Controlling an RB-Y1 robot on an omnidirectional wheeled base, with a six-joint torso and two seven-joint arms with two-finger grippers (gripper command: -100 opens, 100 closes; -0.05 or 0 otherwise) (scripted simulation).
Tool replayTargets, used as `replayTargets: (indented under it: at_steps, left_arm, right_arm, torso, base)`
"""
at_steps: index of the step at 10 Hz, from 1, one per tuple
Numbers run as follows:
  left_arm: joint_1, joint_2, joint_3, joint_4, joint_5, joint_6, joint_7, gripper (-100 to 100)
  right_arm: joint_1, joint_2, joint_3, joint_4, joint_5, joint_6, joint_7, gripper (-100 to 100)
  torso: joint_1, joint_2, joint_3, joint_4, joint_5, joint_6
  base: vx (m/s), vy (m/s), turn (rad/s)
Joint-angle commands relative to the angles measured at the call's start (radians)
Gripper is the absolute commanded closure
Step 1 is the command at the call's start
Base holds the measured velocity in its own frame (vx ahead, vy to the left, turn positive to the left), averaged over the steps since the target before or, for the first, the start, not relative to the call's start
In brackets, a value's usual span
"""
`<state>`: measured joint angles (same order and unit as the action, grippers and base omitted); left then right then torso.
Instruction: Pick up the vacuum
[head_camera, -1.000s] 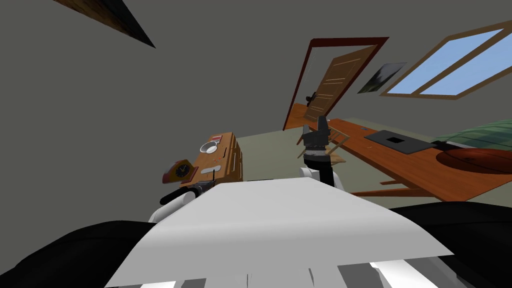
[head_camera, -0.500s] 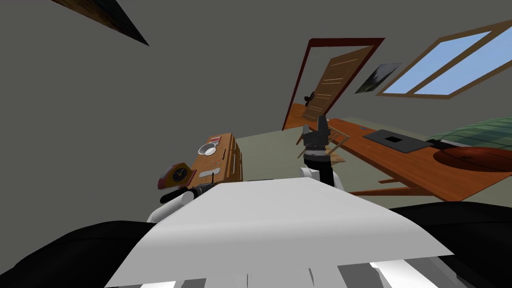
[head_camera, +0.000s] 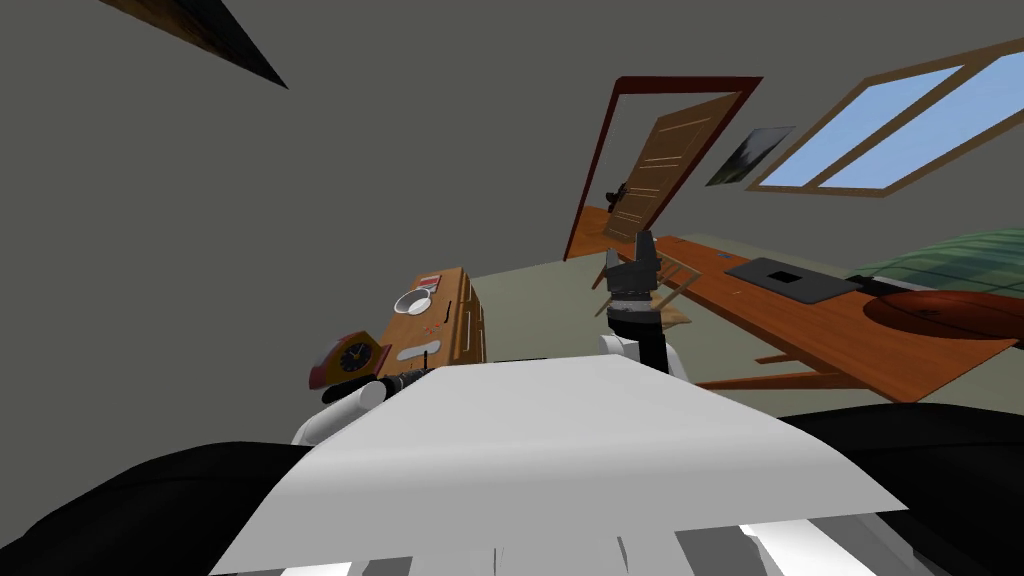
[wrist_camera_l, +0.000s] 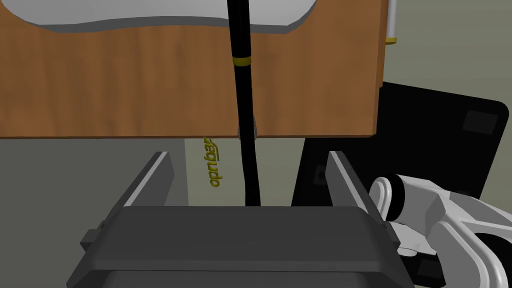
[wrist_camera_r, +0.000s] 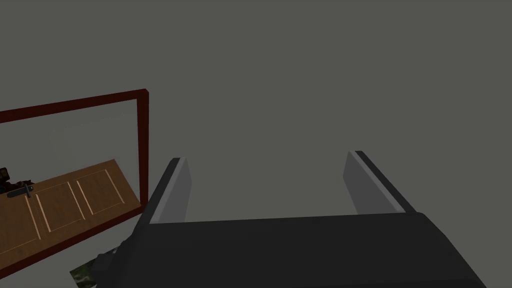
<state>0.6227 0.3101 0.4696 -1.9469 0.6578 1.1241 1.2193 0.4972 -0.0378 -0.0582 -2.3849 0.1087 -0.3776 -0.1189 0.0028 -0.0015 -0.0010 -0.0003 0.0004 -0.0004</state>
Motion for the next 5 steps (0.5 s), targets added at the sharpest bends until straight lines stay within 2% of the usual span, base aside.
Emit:
replayTargets:
  at_steps: [1,2,3,5]
  left_arm:
    - [0.0,0.0,0.0,0.0,0.0,0.0,0.0,-100]
    - [0.0,0.0,0.0,0.0,0.0,0.003,0.003,0]
    - [-0.03,0.0,-0.016,0.016,-0.015,0.007,0.0,-100]
    - [-0.089,0.001,-0.048,0.05,-0.044,0.016,-0.006,-100]
  right_arm:
    - [0.0,0.0,0.0,0.0,0.0,0.0,0.0,0]
    - [0.0,0.0,0.0,0.0,0.0,0.0,0.0,0]
    - [0.0,0.0,0.0,0.0,0.0,0.0,0.0,0]
    - [0.0,0.0,0.0,0.0,0.0,0.0,0.0,0]
  torso:
    - [0.0,0.0,0.0,0.0,0.0,0.0]
    - [-0.001,0.001,0.001,0.0,0.0,0.0]
    - [-0.002,0.002,0.001,0.0,0.0,0.0]
    - [-0.002,0.002,0.001,0.0,0.0,0.0]
  base:
    - [0.011,0.019,-0.005]
    - [0.0,0.0,0.0]
    - [-0.001,0.008,0.155]
    - [-0.005,0.008,0.214]
